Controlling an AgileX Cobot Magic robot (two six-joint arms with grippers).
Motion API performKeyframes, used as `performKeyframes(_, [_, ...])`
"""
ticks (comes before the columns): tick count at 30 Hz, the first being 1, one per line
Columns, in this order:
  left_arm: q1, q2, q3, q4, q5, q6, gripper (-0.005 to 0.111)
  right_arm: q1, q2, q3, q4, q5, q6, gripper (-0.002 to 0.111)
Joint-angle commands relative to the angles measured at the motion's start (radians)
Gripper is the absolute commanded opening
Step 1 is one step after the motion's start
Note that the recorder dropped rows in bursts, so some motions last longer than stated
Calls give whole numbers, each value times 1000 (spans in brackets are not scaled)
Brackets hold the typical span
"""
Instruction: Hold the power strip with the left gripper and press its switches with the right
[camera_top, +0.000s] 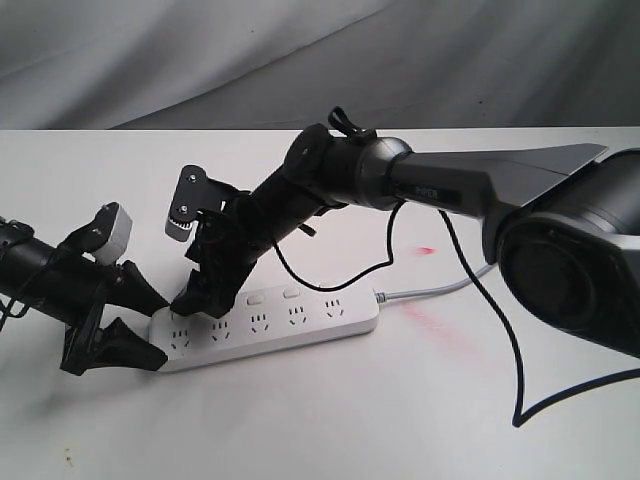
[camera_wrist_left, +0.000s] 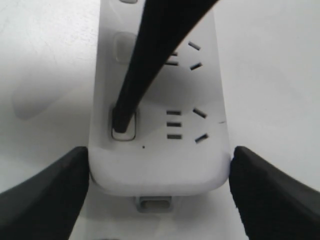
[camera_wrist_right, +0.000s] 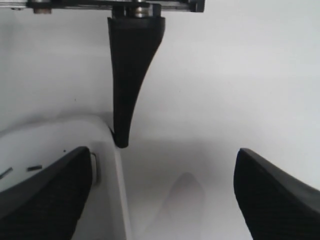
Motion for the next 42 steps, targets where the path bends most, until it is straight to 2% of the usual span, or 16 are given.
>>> performKeyframes(1, [-7, 5, 1, 22, 1, 6, 56, 21, 34, 12, -134, -15, -12, 73])
performKeyframes(5, [-7, 5, 1, 22, 1, 6, 56, 29, 39, 12, -143, -19, -1, 73])
performKeyframes(8, [-7, 5, 1, 22, 1, 6, 56, 20, 15, 11, -81, -17, 2, 73])
performKeyframes(16, [-7, 5, 1, 22, 1, 6, 56, -33, -170, 11, 0, 56, -48, 73])
performKeyframes(21, [-7, 5, 1, 22, 1, 6, 56, -92, -138, 17, 0, 143, -48, 73])
performKeyframes(42, [-7, 5, 1, 22, 1, 6, 56, -55, -36, 17, 3, 78, -78, 73])
